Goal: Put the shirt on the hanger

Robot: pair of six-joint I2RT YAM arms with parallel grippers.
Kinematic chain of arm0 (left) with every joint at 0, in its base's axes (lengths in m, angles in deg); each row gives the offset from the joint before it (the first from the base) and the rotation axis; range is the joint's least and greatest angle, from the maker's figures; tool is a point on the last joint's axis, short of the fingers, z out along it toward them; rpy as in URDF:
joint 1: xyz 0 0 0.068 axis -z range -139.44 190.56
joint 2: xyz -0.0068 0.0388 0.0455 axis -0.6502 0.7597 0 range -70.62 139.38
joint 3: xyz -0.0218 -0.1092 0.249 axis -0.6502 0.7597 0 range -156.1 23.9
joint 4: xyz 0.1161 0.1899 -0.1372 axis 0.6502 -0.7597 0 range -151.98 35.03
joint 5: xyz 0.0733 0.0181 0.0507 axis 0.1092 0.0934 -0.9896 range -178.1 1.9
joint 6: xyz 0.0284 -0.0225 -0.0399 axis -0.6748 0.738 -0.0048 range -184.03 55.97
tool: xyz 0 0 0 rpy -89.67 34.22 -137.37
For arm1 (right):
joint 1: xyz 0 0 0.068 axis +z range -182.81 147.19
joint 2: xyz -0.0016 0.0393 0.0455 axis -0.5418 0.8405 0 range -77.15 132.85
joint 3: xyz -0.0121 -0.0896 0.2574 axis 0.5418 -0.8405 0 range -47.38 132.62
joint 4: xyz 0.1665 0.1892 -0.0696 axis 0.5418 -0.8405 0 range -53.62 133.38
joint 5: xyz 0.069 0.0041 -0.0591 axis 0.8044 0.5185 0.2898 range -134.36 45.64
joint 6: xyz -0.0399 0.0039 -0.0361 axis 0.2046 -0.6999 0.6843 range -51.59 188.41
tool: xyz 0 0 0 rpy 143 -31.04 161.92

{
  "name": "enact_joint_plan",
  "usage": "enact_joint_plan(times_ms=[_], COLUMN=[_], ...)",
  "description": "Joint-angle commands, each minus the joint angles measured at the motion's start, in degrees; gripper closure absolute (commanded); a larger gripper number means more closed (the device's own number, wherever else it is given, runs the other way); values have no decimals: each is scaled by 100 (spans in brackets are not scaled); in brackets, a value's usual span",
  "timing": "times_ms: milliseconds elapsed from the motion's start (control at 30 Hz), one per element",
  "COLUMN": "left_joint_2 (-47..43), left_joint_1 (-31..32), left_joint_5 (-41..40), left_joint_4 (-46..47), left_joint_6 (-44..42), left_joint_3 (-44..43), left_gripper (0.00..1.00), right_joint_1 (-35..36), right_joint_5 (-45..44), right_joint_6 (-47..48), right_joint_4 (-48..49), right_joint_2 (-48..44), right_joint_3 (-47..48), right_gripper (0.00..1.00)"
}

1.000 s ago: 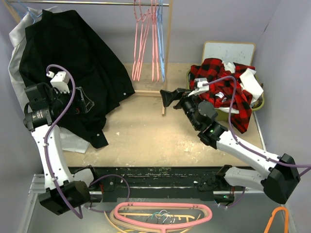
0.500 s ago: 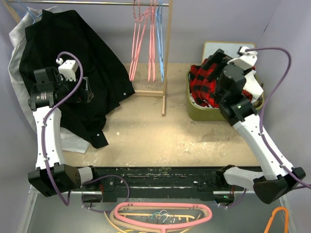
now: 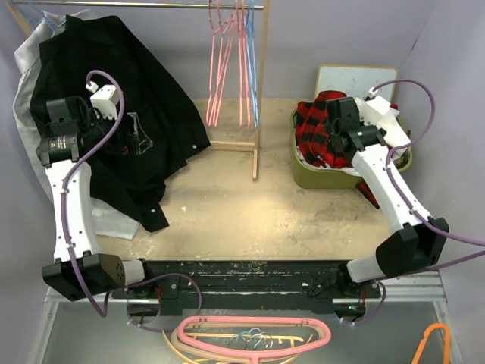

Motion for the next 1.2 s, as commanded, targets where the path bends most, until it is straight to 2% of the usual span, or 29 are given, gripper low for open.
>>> enact_joint_plan(times_ms=[0,133,300,400,467,500,533,567,733,933,1067,1167], left_joint_2=[-50,-88,-112,-110,-103,-103,-102,-99,-120,-104,-24,51], left_joint_1=[15,11,9,8,15,11,12,13,17,12,17,14], left_joint_5=[416,453,452,450,445,439,431,415,328,414,981,1498], left_joint_4=[-20,47,92,140,170,180,187,196,223,146,-128,-437], left_joint_6=[-172,-210,-254,-266,-268,-268,-269,-278,-321,-375,-643,-901], left_joint_3=[-63,140,322,394,431,436,449,456,562,468,304,152], left_gripper=[1,1,1,1,1,1,1,1,1,1,1,1], right_joint_1=[-142,-117,-106,-106,-106,-106,-106,-106,-106,-106,-106,-102], right_joint_5=[428,434,820,997,1122,1202,1314,1399,1873,2298,2888,3742], right_joint_6=[-451,-607,-275,-351,-340,-250,-181,-100,253,901,1323,1682], right_joint_4=[-265,-623,72,82,133,279,406,564,1102,1671,1848,2080], right_joint_2=[-288,-487,-1071,-1023,-950,-940,-943,-956,-1154,-1680,-1831,-1860], right_joint_3=[-115,-214,-1160,-1286,-1266,-1277,-1295,-1303,-1319,-909,-41,570], right_gripper=[2,9,18,23,34,45,64,72,99,100,100,100])
